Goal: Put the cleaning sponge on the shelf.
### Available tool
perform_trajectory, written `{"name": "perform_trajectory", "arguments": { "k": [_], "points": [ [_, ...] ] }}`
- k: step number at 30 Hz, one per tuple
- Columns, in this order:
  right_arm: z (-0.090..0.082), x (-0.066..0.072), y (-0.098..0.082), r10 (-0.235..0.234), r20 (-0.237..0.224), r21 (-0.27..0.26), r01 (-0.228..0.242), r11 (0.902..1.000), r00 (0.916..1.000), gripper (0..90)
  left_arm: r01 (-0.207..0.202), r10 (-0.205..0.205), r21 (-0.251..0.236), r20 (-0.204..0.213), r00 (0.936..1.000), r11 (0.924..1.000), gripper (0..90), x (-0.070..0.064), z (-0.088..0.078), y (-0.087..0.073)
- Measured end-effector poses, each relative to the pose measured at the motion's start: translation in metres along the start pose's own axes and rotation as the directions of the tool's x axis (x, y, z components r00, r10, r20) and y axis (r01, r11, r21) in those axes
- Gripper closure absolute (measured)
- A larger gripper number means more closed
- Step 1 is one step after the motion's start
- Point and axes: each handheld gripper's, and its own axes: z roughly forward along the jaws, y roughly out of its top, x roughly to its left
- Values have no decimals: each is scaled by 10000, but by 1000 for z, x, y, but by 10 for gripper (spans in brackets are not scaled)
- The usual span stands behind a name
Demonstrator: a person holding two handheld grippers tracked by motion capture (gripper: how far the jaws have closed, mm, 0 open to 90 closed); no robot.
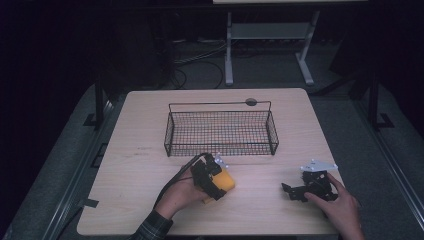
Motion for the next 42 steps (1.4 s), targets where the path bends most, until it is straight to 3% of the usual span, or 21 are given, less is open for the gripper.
{"name": "perform_trajectory", "arguments": {
  "k": [23,37,42],
  "points": [
    [0,0,0,0,0,1,0,10000,10000,0,74,-74,84,22,10000,9999,226,3,-1,-3],
    [0,0,0,-1,0,1,1,10000,10000,0,295,-292,-198,165,9994,9994,232,8,-13,-7],
    [0,0,0,1,0,0,-1,10000,10000,0,196,-194,-182,118,9997,9996,233,9,-20,-7]
  ]
}}
